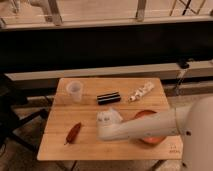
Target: Wipe the white sponge on the table
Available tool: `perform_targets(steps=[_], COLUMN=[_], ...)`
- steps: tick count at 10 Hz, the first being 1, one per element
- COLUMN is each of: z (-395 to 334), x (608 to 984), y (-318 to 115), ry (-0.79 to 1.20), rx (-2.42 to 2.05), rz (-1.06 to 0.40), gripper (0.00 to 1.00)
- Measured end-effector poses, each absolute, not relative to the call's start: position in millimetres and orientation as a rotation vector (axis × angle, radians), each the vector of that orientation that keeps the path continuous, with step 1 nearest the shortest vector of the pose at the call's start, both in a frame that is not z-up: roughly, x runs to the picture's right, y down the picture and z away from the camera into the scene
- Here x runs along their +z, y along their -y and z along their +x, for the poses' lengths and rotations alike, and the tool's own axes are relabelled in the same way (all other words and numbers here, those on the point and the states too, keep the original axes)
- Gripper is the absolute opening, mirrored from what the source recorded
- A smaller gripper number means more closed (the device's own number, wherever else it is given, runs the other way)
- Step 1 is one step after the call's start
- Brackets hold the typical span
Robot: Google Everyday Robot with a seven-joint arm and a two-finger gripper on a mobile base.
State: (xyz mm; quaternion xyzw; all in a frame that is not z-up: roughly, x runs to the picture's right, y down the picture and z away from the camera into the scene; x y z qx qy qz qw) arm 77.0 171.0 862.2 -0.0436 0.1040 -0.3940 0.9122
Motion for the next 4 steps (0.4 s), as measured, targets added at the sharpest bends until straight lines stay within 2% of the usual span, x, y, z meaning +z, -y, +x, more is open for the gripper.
perform_targets(steps=[4], z=[79.3], x=[845.1], y=[-198.8], ry=[-0.205], rx=[-0.828], rz=[-0.083], gripper=[0.0])
